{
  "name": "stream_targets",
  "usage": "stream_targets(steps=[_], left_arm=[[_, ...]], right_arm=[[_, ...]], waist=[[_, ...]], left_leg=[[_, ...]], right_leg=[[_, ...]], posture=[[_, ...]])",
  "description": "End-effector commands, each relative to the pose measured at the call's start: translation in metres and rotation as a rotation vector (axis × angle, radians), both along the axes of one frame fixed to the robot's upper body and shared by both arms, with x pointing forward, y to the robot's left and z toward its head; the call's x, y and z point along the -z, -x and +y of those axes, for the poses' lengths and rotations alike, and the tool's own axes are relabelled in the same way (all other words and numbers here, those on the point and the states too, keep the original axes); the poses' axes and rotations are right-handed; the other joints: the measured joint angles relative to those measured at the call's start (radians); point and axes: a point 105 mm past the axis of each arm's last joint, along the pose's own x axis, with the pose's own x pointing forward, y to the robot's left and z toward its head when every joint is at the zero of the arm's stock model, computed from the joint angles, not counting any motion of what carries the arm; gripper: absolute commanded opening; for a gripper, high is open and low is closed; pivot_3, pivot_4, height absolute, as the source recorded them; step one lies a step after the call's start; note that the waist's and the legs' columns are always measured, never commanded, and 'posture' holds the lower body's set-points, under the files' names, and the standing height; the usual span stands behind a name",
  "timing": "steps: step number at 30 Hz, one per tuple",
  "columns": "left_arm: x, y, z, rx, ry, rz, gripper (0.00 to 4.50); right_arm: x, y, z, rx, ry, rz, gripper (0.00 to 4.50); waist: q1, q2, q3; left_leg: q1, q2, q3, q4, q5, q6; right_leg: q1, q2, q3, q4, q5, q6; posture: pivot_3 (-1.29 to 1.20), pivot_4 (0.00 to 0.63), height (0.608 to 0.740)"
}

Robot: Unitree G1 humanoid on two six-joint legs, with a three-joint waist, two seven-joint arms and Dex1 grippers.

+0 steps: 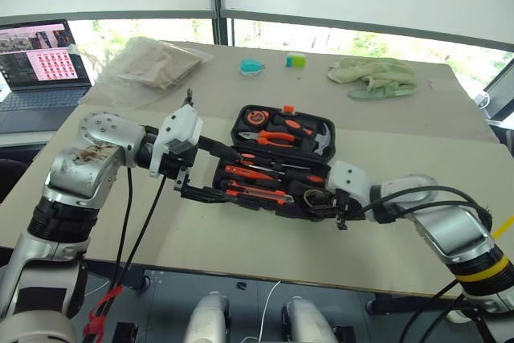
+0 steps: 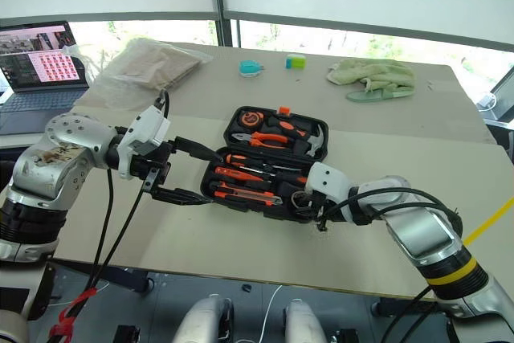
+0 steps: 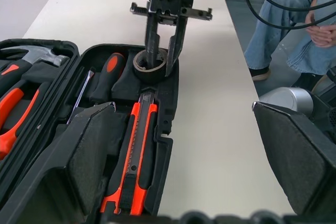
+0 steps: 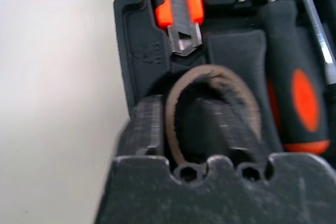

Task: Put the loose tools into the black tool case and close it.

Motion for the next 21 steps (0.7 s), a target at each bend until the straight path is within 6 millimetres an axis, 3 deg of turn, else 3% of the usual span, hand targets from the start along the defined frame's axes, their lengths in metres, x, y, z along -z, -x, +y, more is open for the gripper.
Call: stream_targets(steps=[1,2,7,8,12,13,18,21], left_arm=[[-0.010,-0.006,-0.001,-0.016,0.005,-0.061,4.50],[-0.010,-0.009,-0.001,-0.036,0.011,-0.058,4.50],[0.008,-0.053,0.018,-0.302,0.013,-0.095,4.50],[0.014,-0.062,0.023,-0.356,0.005,-0.101,4.50],[0.039,-0.095,0.046,-0.563,-0.039,-0.102,3.49],[0.048,-0.101,0.048,-0.594,-0.065,-0.102,3.01],[0.077,-0.115,0.041,-0.605,-0.151,-0.121,1.27],[0.080,-0.114,0.031,-0.562,-0.141,-0.109,0.19]], right_arm=[[-0.026,0.009,0.006,-0.047,-0.044,-0.026,3.09],[-0.033,0.008,0.004,-0.035,-0.057,-0.035,3.39],[-0.052,-0.008,-0.028,0.175,-0.167,-0.044,3.39],[-0.053,-0.012,-0.036,0.225,-0.184,-0.046,3.12],[-0.037,-0.029,-0.079,0.430,-0.189,-0.051,2.00],[-0.030,-0.033,-0.087,0.466,-0.187,-0.045,1.60],[-0.003,-0.046,-0.092,0.476,-0.136,-0.043,0.00],[-0.001,-0.054,-0.086,0.462,-0.143,-0.051,0.00]], waist=[[0.000,0.000,0.000],[0.000,0.000,0.000],[0.003,0.000,0.000],[0.003,0.000,0.000],[0.004,-0.001,0.000],[0.004,-0.001,0.000],[0.002,-0.001,0.000],[-0.006,-0.001,0.000]], left_leg=[[0.000,0.000,0.000,0.000,0.000,0.000],[-0.001,0.000,0.000,0.000,0.000,0.000],[-0.003,0.000,0.000,0.001,0.000,0.000],[-0.002,0.000,0.000,0.001,0.000,0.000],[-0.003,0.000,0.000,0.001,0.000,0.000],[-0.004,-0.001,0.001,0.001,0.000,0.000],[-0.004,-0.001,0.001,0.001,0.000,0.000],[-0.005,-0.001,0.001,0.001,0.000,0.000]], right_leg=[[0.000,0.000,0.000,0.000,0.000,0.000],[-0.001,0.000,0.000,0.001,0.000,0.000],[-0.003,0.000,0.000,0.003,0.000,0.000],[-0.003,0.000,0.000,0.003,0.000,0.000],[-0.003,0.000,0.000,0.002,0.000,0.000],[-0.004,0.000,0.000,0.002,0.000,0.000],[-0.005,0.000,0.001,0.003,0.000,0.000],[-0.005,0.000,0.001,0.003,0.000,0.000]], posture=[[0.00,0.150,0.740],[0.00,0.150,0.740],[0.00,0.150,0.740],[0.00,0.150,0.740],[0.00,0.150,0.740],[0.00,0.150,0.740],[0.00,0.150,0.740],[0.00,0.150,0.740]])
